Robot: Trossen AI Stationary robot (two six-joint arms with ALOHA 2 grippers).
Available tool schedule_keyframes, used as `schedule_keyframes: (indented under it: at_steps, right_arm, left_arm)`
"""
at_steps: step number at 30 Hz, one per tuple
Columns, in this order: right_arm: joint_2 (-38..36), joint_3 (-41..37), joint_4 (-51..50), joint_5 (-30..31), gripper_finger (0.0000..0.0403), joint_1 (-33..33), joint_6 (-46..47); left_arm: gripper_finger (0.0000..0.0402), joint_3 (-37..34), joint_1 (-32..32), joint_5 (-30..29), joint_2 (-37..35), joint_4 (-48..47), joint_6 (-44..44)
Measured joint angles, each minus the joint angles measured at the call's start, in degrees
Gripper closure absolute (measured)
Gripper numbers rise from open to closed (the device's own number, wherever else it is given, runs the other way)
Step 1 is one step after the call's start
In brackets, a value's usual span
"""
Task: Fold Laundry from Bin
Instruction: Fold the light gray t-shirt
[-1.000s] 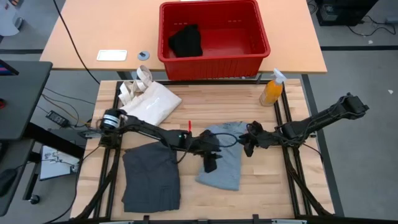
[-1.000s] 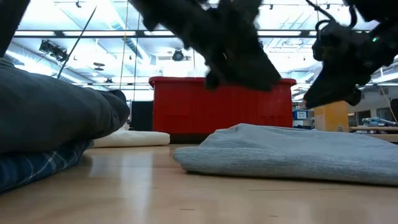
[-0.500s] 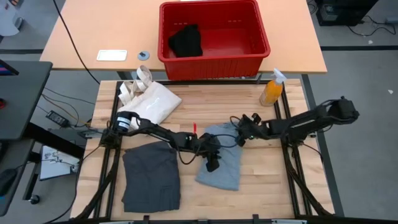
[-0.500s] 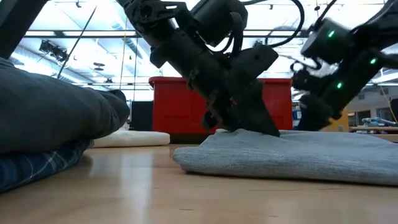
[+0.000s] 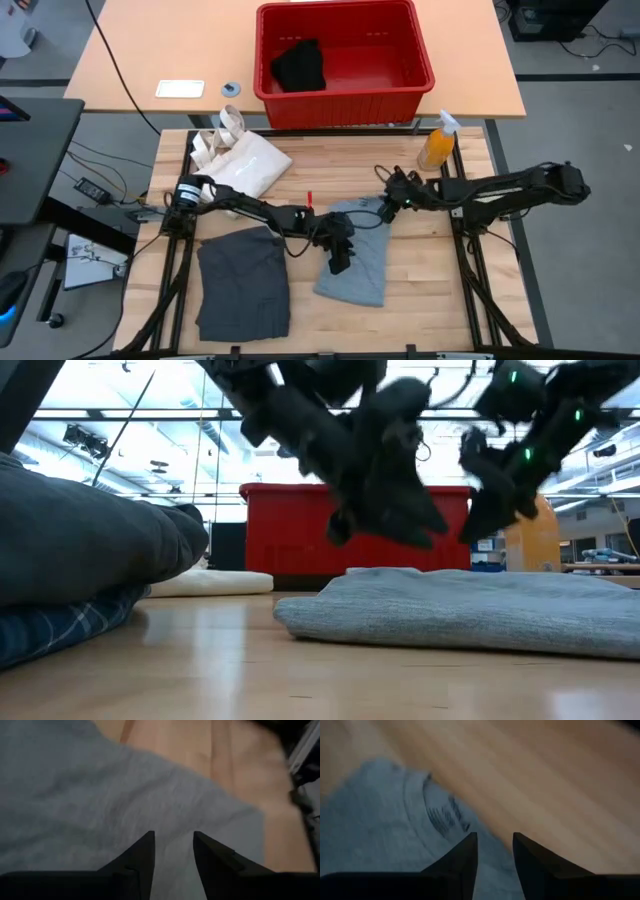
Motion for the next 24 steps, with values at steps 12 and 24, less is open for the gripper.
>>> schedule_keyframes:
  at_steps: [12, 24]
  right_arm:
    - [-13.63, 3.52, -9.67, -17.14, 0.0271, 0.16, 6.42]
    - [-15.18, 3.48, -12.20, -28.49, 0.0271, 5.73, 16.01]
  left_arm:
    - [0.0263, -0.04, 1.27, 4.09, -4.12, -0.48, -11.58]
    - [0.0263, -0.02, 2.84, 3.17, -10.72, -3.83, -20.11]
